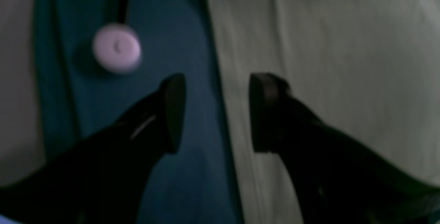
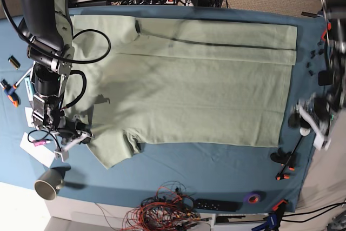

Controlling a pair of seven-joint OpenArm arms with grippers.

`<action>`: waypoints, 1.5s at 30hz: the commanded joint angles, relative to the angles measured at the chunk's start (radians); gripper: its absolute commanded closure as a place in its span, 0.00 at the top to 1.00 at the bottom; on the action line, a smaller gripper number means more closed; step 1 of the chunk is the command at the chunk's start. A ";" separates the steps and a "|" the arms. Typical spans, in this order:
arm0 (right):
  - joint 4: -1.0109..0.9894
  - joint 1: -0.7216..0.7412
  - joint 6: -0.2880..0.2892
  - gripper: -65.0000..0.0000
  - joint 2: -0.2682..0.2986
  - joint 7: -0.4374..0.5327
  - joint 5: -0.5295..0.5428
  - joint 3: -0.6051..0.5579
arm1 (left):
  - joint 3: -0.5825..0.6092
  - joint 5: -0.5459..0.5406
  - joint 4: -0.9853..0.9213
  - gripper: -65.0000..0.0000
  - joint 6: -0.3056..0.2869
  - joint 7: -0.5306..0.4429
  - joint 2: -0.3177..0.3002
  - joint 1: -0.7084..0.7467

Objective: Fold the T-shirt properly
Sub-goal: 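Move right and left grippers down to the two hem corners, then lift the hem with both grippers and fold it over toward the collar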

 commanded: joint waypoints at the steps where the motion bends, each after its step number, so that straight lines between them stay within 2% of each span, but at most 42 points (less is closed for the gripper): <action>1: 0.009 0.018 0.003 0.00 0.012 -0.001 -0.005 0.000 | 0.012 -0.013 -0.063 0.45 -0.005 -0.018 -0.019 -0.079; 6: 0.009 -0.026 0.003 0.00 0.012 0.033 -0.006 0.000 | 0.054 -0.063 -0.446 0.45 -0.066 -0.032 0.025 -0.332; 11: 0.009 -0.044 0.003 0.00 0.012 0.047 -0.006 0.000 | 0.055 -0.058 -0.714 0.44 -0.085 -0.101 0.076 -0.452; 17: 0.010 -0.042 0.003 0.00 0.012 0.047 -0.006 0.000 | 0.055 0.037 -0.761 0.43 -0.081 -0.154 0.137 -0.439; 27: 0.010 -0.042 0.003 0.00 0.012 0.047 -0.005 0.000 | 0.055 0.045 -0.761 0.43 -0.086 -0.156 0.215 -0.436; 30: 0.010 -0.042 0.003 0.00 0.012 0.050 -0.005 0.000 | 0.055 0.042 -0.760 0.29 -0.090 -0.165 0.214 -0.442; 33: 0.010 -0.043 0.003 0.00 0.013 0.071 -0.002 0.000 | 0.055 0.042 -0.755 0.00 -0.103 -0.188 0.201 -0.445; 36: 0.024 -0.045 0.020 0.00 0.013 0.063 -0.002 0.001 | 0.055 0.041 -0.739 0.00 -0.145 -0.188 0.185 -0.444; 38: 0.070 -0.057 0.076 0.00 0.012 0.030 0.003 0.001 | 0.055 0.014 -0.723 0.00 -0.162 -0.165 0.172 -0.444; 40: 0.157 -0.086 0.126 0.00 0.012 -0.023 0.051 0.001 | 0.054 -0.073 -0.708 0.00 -0.203 -0.101 0.153 -0.443; 43: 0.339 -0.163 0.147 0.00 0.013 -0.116 0.158 0.001 | 0.054 -0.222 -0.677 0.00 -0.282 0.032 0.121 -0.435; 45: 0.475 -0.222 0.147 0.00 0.013 -0.180 0.214 0.001 | 0.054 -0.318 -0.668 0.00 -0.289 0.133 0.102 -0.432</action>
